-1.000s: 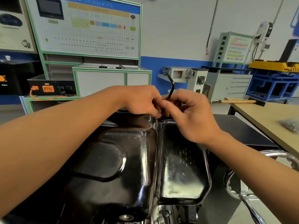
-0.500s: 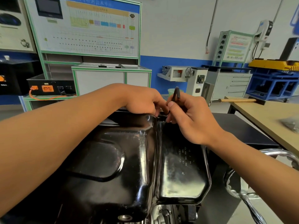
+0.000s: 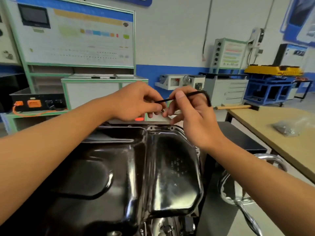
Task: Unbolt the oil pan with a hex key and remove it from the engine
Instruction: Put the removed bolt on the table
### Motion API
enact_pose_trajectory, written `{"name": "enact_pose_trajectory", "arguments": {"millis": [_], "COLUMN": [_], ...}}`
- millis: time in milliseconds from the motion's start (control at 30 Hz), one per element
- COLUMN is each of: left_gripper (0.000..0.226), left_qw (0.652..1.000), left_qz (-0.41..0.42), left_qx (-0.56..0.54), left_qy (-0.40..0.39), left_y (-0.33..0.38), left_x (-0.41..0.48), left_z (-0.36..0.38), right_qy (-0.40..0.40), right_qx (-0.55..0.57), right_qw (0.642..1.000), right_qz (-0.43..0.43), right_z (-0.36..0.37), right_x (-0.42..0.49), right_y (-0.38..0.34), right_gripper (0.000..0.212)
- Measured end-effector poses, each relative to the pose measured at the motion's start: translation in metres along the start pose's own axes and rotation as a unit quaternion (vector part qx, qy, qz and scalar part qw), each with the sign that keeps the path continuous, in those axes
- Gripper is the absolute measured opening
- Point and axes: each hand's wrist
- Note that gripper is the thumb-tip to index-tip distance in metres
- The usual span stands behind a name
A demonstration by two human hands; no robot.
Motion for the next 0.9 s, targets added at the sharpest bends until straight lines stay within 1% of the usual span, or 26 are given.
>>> {"name": "enact_pose_trajectory", "arguments": {"millis": [67, 167, 267, 333, 400, 467, 533, 600, 633, 700, 767, 833, 900], "left_gripper": [0.015, 0.016, 0.017, 0.015, 0.012, 0.013, 0.017, 0.017, 0.015, 0.013, 0.009, 0.006, 0.013], "left_qw": [0.998, 0.99, 0.976, 0.969, 0.965, 0.961, 0.958, 0.962, 0.963, 0.96, 0.957, 0.957, 0.958], "left_qz": [-0.01, -0.013, -0.022, -0.023, -0.01, 0.014, 0.028, 0.044, 0.052, 0.062, 0.071, 0.09, 0.096], "left_qx": [-0.068, -0.14, -0.215, -0.234, -0.222, -0.196, -0.171, -0.138, -0.124, -0.111, -0.107, -0.085, -0.068], "left_qy": [0.013, -0.009, -0.031, -0.075, -0.137, -0.195, -0.226, -0.233, -0.235, -0.248, -0.261, -0.263, -0.262], "left_y": [0.02, 0.07, 0.124, 0.167, 0.208, 0.247, 0.28, 0.306, 0.316, 0.333, 0.346, 0.355, 0.359], "left_x": [0.003, 0.016, 0.026, 0.028, 0.022, 0.014, 0.008, 0.003, 0.001, -0.006, -0.011, -0.013, -0.011], "left_z": [-0.001, 0.014, 0.05, 0.097, 0.155, 0.22, 0.28, 0.333, 0.356, 0.395, 0.423, 0.445, 0.46], "right_qy": [0.042, 0.131, 0.236, 0.288, 0.295, 0.281, 0.278, 0.254, 0.24, 0.23, 0.24, 0.263, 0.284], "right_qx": [0.031, 0.028, -0.061, -0.144, -0.202, -0.266, -0.357, -0.448, -0.476, -0.493, -0.487, -0.478, -0.473], "right_qw": [0.998, 0.991, 0.969, 0.946, 0.933, 0.922, 0.889, 0.845, 0.826, 0.806, 0.798, 0.793, 0.788], "right_qz": [0.018, -0.01, -0.04, -0.045, -0.03, 0.012, 0.075, 0.145, 0.18, 0.234, 0.262, 0.27, 0.271], "right_z": [-0.02, -0.072, -0.132, -0.186, -0.242, -0.296, -0.344, -0.382, -0.398, -0.425, -0.447, -0.464, -0.476], "right_x": [0.005, 0.01, 0.001, -0.018, -0.042, -0.069, -0.097, -0.125, -0.138, -0.162, -0.18, -0.191, -0.197], "right_y": [-0.024, -0.067, -0.108, -0.136, -0.162, -0.184, -0.194, -0.19, -0.185, -0.172, -0.16, -0.149, -0.14], "right_gripper": [0.029, 0.037, 0.048, 0.051, 0.053, 0.059, 0.061, 0.057, 0.056, 0.055, 0.054, 0.053, 0.052]}}
Point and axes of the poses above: each hand's wrist, its own x-axis towards the middle knuckle, its own z-axis out of the palm, y = z × x, and after that the axes turned 13 degrees about y, right-handed
